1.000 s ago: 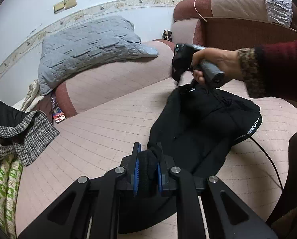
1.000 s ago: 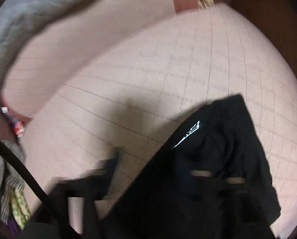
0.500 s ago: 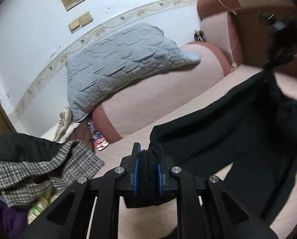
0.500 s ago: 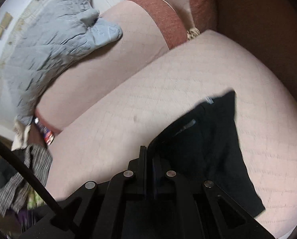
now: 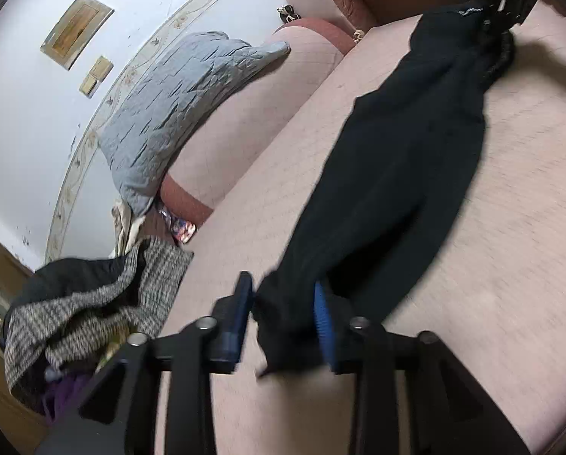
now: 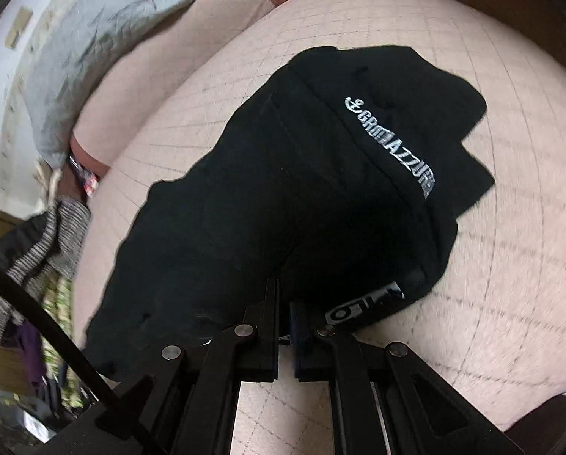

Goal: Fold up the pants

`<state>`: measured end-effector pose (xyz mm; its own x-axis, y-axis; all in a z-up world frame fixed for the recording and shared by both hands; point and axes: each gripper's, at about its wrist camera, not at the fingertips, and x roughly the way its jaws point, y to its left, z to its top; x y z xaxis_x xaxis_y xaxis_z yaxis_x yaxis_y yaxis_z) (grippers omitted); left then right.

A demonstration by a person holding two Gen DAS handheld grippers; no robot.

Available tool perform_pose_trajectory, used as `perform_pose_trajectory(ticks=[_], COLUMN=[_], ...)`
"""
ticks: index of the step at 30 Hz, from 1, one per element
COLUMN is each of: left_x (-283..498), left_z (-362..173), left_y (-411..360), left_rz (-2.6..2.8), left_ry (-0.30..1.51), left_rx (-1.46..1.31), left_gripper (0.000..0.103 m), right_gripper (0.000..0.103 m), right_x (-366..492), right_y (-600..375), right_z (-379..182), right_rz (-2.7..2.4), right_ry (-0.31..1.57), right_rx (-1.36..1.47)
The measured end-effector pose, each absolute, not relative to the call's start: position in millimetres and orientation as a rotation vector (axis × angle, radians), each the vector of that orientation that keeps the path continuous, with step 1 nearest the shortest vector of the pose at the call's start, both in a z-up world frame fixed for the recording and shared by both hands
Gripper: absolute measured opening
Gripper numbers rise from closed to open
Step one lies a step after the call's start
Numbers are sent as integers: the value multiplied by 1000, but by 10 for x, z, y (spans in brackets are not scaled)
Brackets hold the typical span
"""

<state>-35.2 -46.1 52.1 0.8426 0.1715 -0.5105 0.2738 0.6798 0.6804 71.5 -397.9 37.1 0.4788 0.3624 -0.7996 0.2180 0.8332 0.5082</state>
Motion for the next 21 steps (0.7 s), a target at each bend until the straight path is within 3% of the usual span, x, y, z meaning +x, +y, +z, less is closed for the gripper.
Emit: perform_pose_trajectory(ticks=[3, 7, 11, 14, 20, 21], left_x=[-546, -545, -211, 154, 765, 823], left_z=[663, 946, 1081, 996, 529, 467], left_y=[-338, 27, 448, 580, 475, 463], left_rz=[-44, 7, 17, -59, -16, -29], left_ry=[614, 682, 797, 882, 1041, 1070], left_rx=[759, 513, 184, -37, -83, -102], left_gripper=[43, 65, 65, 65, 65, 55], right_gripper=[6, 13, 35, 35, 35, 35], right_x=[667, 599, 467, 316, 124, 103], right_y=[-3972, -3953, -3962, -4104, -4485, -4529], right_z=[404, 500, 749, 937, 1092, 1108], right_rz=[99, 88, 88, 72, 15, 6], right_ry=[1059, 1024, 935, 875, 838, 834], right_rx=[597, 520, 479, 477, 520, 523])
